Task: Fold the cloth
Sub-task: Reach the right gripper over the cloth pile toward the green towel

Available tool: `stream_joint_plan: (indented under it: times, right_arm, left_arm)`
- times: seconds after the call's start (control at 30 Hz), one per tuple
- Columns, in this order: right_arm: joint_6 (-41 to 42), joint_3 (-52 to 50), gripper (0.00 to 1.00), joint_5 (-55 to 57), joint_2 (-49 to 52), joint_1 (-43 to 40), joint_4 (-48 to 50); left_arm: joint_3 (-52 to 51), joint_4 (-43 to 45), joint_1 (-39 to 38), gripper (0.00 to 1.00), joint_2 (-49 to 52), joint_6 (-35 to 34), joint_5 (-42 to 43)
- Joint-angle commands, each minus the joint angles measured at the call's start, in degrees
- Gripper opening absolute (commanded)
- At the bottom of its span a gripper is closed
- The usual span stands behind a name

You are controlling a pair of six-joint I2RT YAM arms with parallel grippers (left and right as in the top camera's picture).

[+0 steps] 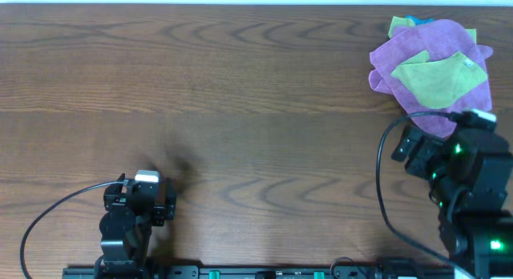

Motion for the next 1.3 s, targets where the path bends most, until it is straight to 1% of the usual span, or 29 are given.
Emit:
stream_joint_plan:
  times: [0.0, 0.3, 0.5, 0.6, 0.67, 0.77, 1.0, 1.27]
  right_arm:
    - [-1.09, 3.48, 0.99, 1.46, 4.07, -0.48, 0.07]
    - [-1.11, 12.39, 0.99, 1.88, 20.92, -0.48, 0.09]
    - [-2.21, 13.20, 0.99, 1.86, 28.33, -0.48, 5.99]
    - [-2.16, 13.20, 0.99, 1.81, 30.10, -0.48, 7.69]
    - [-2.21, 13.18, 0.99, 1.86, 30.86, -0.48, 7.56]
    - [-2.16, 12.81, 0.99, 4.92, 32.09, -0.59, 5.95]
    - [-1.90, 12.70, 0.99, 1.99, 32.72, -0.61, 7.26]
    - [-1.03, 12.70, 0.99, 1.73, 32.72, -0.63, 10.12]
  left_arm:
    - [-0.83, 0.42, 0.13, 0.95, -0.37, 0.83, -0.85]
    - [-0.85, 0.42, 0.13, 0.95, -0.37, 0.83, -0.85]
    - [-0.83, 0.42, 0.13, 0.95, -0.37, 0.83, -0.85]
    - [-0.85, 0.42, 0.13, 0.95, -0.37, 0.83, -0.85]
    - [-0.83, 0.42, 0.13, 0.95, -0.37, 0.83, -0.85]
    - [-0.83, 0.42, 0.13, 0.95, -0.37, 0.83, -0.85]
    - [-0.83, 0.42, 0.13, 0.95, -0.37, 0.83, -0.85]
    - [-0.83, 0.42, 0.13, 0.95, -0.37, 0.83, -0.85]
